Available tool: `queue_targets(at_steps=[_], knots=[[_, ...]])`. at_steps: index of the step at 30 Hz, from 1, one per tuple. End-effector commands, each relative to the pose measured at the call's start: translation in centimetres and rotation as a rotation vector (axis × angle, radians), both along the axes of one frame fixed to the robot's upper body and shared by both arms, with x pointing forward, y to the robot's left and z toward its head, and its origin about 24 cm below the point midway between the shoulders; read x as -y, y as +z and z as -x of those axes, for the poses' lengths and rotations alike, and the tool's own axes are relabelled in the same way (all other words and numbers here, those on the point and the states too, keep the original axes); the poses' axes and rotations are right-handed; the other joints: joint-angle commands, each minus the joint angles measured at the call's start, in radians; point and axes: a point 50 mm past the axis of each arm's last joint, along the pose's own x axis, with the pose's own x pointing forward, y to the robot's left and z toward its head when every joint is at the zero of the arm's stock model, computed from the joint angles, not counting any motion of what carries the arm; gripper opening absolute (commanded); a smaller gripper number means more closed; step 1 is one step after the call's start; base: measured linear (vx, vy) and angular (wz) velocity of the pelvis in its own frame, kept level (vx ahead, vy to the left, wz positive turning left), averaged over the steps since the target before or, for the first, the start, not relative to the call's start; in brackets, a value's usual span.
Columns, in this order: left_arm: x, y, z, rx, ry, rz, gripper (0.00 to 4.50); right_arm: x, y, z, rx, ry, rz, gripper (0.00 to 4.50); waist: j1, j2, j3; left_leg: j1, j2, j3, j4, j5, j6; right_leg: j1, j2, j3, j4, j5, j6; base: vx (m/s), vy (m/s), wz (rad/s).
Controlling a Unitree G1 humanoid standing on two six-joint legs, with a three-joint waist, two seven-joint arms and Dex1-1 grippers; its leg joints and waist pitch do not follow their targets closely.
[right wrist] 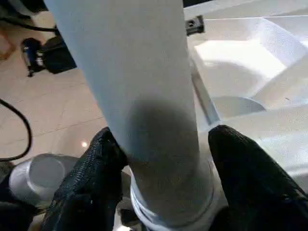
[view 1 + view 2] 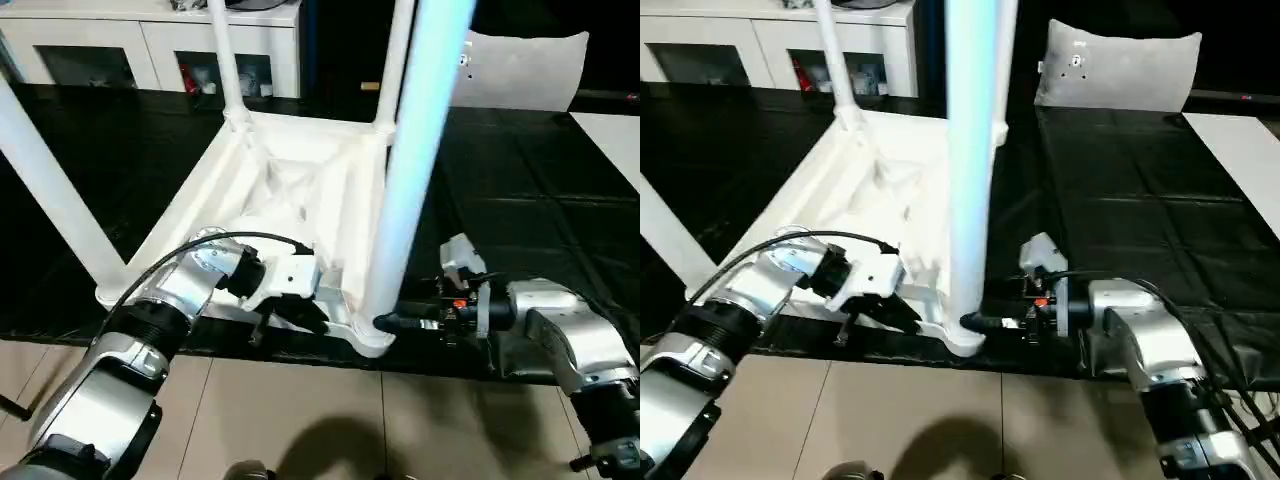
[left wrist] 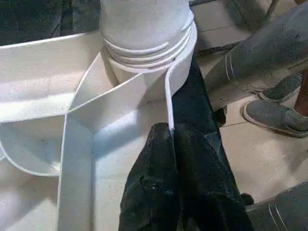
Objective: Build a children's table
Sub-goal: Rotate leg to tighten
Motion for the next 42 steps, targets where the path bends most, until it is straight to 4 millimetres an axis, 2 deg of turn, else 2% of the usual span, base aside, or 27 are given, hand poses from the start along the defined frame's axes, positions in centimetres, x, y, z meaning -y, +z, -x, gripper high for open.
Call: queue_targets(at_steps=[1, 3, 7, 13, 15, 17, 18, 20, 21, 22, 23, 24, 25, 26, 27, 28, 29, 30, 31, 32, 33, 34, 35, 36, 37, 40, 42], knots=[[0.7, -0.2, 0.5, -0.008, -0.091, -0.036, 0.0, -0.1, 0.5, -0.2, 0.003, 0.019, -0.021, 2.6, -0.006, -0.014, -0.087, 0.004, 0.035, 0.005, -0.073, -0.148, 0.065, 0.067, -0.054, 0.06, -0.073, -0.377, -0.127, 0.0, 0.0, 0.0], [0.6, -0.2, 0.5, -0.008, -0.09, -0.038, 0.0, -0.1, 0.5, -0.2, -0.002, 0.024, -0.025, 2.29, -0.007, -0.015, -0.087, 0.003, 0.036, 0.005, -0.074, -0.149, 0.06, 0.067, -0.054, 0.059, -0.072, -0.376, -0.123, 0.0, 0.0, 0.0], [0.5, -0.2, 0.5, -0.008, -0.089, -0.04, 0.0, -0.4, 0.5, -0.1, -0.01, 0.038, -0.033, 2.07, -0.007, -0.014, -0.088, 0.001, 0.035, 0.006, -0.073, -0.143, 0.058, 0.068, -0.053, 0.059, -0.071, -0.371, -0.122, 0.0, 0.0, 0.0], [0.5, -0.4, 0.0, 0.009, 0.005, -0.014, 0.0, -1.3, 0.3, 0.4, -0.054, 0.004, -0.09, 2.01, -0.007, -0.01, -0.088, 0.004, 0.035, 0.007, -0.073, -0.148, 0.053, 0.068, -0.052, 0.058, -0.074, -0.376, -0.12, 0.0, 0.0, 0.0], [0.6, -0.4, -0.6, 0.02, 0.098, 0.005, 0.0, -2.0, 0.2, 0.3, -0.052, -0.063, -0.103, 2.01, -0.009, -0.011, -0.085, 0.007, 0.034, 0.008, -0.075, -0.165, 0.043, 0.065, -0.051, 0.058, -0.078, -0.41, -0.104, 0.0, 0.0, 0.0], [1.1, -0.3, -1.3, 0.006, 0.22, 0.047, 0.0, -2.7, -0.1, -0.3, -0.031, -0.168, -0.083, 2.0, -0.015, -0.01, -0.075, 0.014, 0.027, 0.01, -0.076, -0.209, 0.022, 0.06, -0.053, 0.051, -0.095, -0.509, -0.076, 0.0, 0.0, 0.0], [1.2, -0.2, -1.5, -0.002, 0.255, 0.06, 0.0, -2.8, -0.3, -0.5, -0.022, -0.204, -0.07, 2.0, -0.024, -0.011, -0.068, 0.019, 0.018, 0.01, -0.071, -0.255, 0.007, 0.057, -0.051, 0.037, -0.113, -0.615, -0.034, 0.0, 0.0, 0.0], [1.8, -0.2, -1.8, -0.011, 0.319, 0.084, 0.0, -3.3, -0.5, -1.3, 0.001, -0.313, -0.045, 2.0, -0.037, -0.009, -0.071, 0.034, 0.01, 0.008, -0.062, -0.282, 0.0, 0.053, -0.053, 0.018, -0.136, -0.684, 0.017, 0.0, 0.0, 0.0], [2.0, -0.1, -1.9, -0.013, 0.342, 0.092, 0.0, -3.4, -0.6, -1.6, 0.006, -0.354, -0.039, 2.0, -0.051, -0.01, -0.072, 0.028, 0.012, 0.005, -0.064, -0.291, 0.005, 0.059, -0.048, 0.007, -0.14, -0.669, 0.031, 0.0, 0.0, 0.0], [2.3, -0.1, -2.1, -0.012, 0.376, 0.107, 0.0, -3.6, -0.7, -2.0, 0.008, -0.417, -0.032, 1.99, -0.066, -0.005, -0.07, 0.021, 0.017, -0.001, -0.067, -0.314, 0.005, 0.065, -0.045, -0.005, -0.146, -0.662, 0.046, 0.0, 0.0, 0.0], [2.9, 0.0, -2.4, -0.008, 0.429, 0.125, 0.0, -3.8, -0.8, -2.7, 0.02, -0.512, -0.006, 1.98, -0.075, 0.001, -0.07, 0.025, 0.02, -0.004, -0.068, -0.335, 0.006, 0.067, -0.045, -0.013, -0.152, -0.658, 0.049, 0.0, 0.0, 0.0], [3.4, 0.1, -2.8, 0.0, 0.478, 0.142, 0.0, -4.0, -0.8, -3.2, 0.021, -0.584, 0.006, 1.98, -0.096, 0.005, -0.071, 0.013, 0.031, -0.016, -0.075, -0.374, 0.004, 0.084, -0.044, -0.026, -0.15, -0.629, 0.059, 0.0, 0.0, 0.0], [3.7, 0.2, -2.9, 0.006, 0.508, 0.152, 0.0, -4.1, -0.8, -3.5, 0.022, -0.627, 0.014, 1.97, -0.113, 0.018, -0.07, 0.018, 0.052, -0.029, -0.089, -0.451, 0.004, 0.093, -0.044, -0.03, -0.142, -0.584, 0.05, 0.0, 0.0, 0.0], [4.3, 0.4, -3.3, 0.015, 0.562, 0.175, 0.0, -4.4, -0.7, -4.1, 0.019, -0.719, 0.01, 1.97, -0.122, 0.02, -0.067, 0.012, 0.067, -0.038, -0.102, -0.492, 0.004, 0.102, -0.042, -0.023, -0.126, -0.546, 0.041, 0.0, 0.0, 0.0], [5.0, 0.6, -3.6, 0.022, 0.617, 0.197, 0.0, -4.7, -0.5, -4.7, 0.01, -0.814, 0.003, 1.97, -0.127, 0.031, -0.063, 0.006, 0.101, -0.051, -0.137, -0.6, -0.002, 0.117, -0.039, 0.001, -0.062, -0.438, 0.005, -0.063, 0.014, -0.03], [5.1, 0.6, -3.6, 0.025, 0.631, 0.202, 0.0, -4.8, -0.5, -4.7, 0.013, -0.818, 0.003, 1.97, -0.12, 0.027, -0.056, 0.003, 0.119, -0.056, -0.172, -0.696, -0.021, 0.122, -0.039, 0.042, 0.006, -0.336, -0.027, -0.063, 0.014, -0.03], [5.3, 0.7, -3.8, 0.031, 0.659, 0.212, 0.0, -5.1, -0.4, -4.8, 0.02, -0.825, 0.003, 1.97, -0.125, 0.013, -0.053, 0.016, 0.103, -0.046, -0.165, -0.712, -0.031, 0.106, -0.04, 0.056, -0.006, -0.35, -0.035, 0.0, 0.0, 0.0], [5.6, 0.9, -3.9, 0.037, 0.69, 0.224, 0.0, -5.5, -0.3, -4.9, 0.04, -0.818, 0.001, 2.5, -0.125, -0.039, -0.054, 0.081, -0.01, 0.0, -0.059, -0.537, -0.027, 0.022, -0.048, 0.026, -0.151, -0.706, 0.017, 0.0, 0.0, 0.0], [5.8, 1.0, -4.1, 0.048, 0.726, 0.234, 0.0, -5.9, -0.1, -4.9, 0.059, -0.803, -0.01, 2.5, -0.112, -0.048, -0.06, 0.078, -0.053, 0.027, 0.01, -0.308, 0.024, 0.01, -0.072, 0.018, -0.178, -0.911, 0.073, 0.0, 0.0, 0.0], [6.0, 1.3, -4.3, 0.06, 0.763, 0.244, 0.0, -6.4, 0.1, -5.1, 0.094, -0.797, -0.027, 2.64, -0.108, -0.043, -0.072, -0.012, -0.031, 0.004, -0.029, -0.19, 0.044, 0.091, -0.077, 0.013, -0.132, -0.824, 0.111, 0.064, -0.056, -0.14], [6.0, 1.3, -4.3, 0.066, 0.773, 0.246, 0.0, -6.5, 0.2, -5.1, 0.102, -0.801, -0.031, 2.64, -0.095, -0.03, -0.079, -0.021, -0.023, 0.001, -0.041, -0.152, 0.045, 0.093, -0.074, 0.014, -0.137, -0.769, 0.119, 0.106, -0.005, -0.3], [6.0, 1.4, -4.3, 0.067, 0.776, 0.245, 0.0, -6.5, 0.2, -5.2, 0.106, -0.805, -0.031, 2.88, -0.093, -0.014, -0.091, -0.024, 0.001, -0.013, -0.061, -0.104, 0.051, 0.089, -0.065, 0.02, -0.117, -0.565, 0.065, 0.106, -0.005, -0.3], [6.0, 1.4, -4.3, 0.067, 0.775, 0.245, 0.0, -6.6, 0.2, -5.2, 0.107, -0.804, -0.03, 2.88, -0.095, -0.009, -0.093, -0.023, 0.01, -0.019, -0.065, -0.09, 0.052, 0.087, -0.058, 0.021, -0.105, -0.472, 0.028, 0.058, 0.001, -0.08], [5.9, 1.4, -4.2, 0.067, 0.771, 0.241, 0.0, -6.6, 0.2, -5.2, 0.117, -0.807, -0.026, 3.01, -0.099, -0.014, -0.093, -0.02, 0.014, -0.016, -0.065, -0.085, 0.059, 0.078, -0.046, 0.028, -0.09, -0.348, -0.041, 0.053, -0.005, 0.01], [5.9, 1.4, -4.2, 0.068, 0.767, 0.24, 0.0, -6.5, 0.2, -5.2, 0.123, -0.804, -0.025, 3.07, -0.101, -0.019, -0.096, -0.02, 0.009, -0.011, -0.063, -0.083, 0.072, 0.079, -0.044, 0.032, -0.079, -0.301, -0.085, 0.053, -0.005, 0.01], [4.7, 1.1, -3.9, 0.072, 0.715, 0.225, 0.0, -5.5, 0.4, -4.8, 0.171, -0.762, -0.034, 3.33, -0.096, -0.013, -0.098, -0.016, 0.01, -0.007, -0.062, -0.076, 0.109, 0.078, -0.047, 0.038, -0.077, -0.266, -0.136, 0.017, 0.0, 0.01], [4.2, 1.0, -3.9, 0.067, 0.709, 0.216, 0.0, -5.0, 0.4, -4.6, 0.182, -0.75, -0.034, 3.48, -0.092, -0.011, -0.098, -0.018, 0.012, -0.005, -0.061, -0.058, 0.127, 0.079, -0.046, 0.039, -0.072, -0.223, -0.152, 0.0, 0.0, 0.0]])
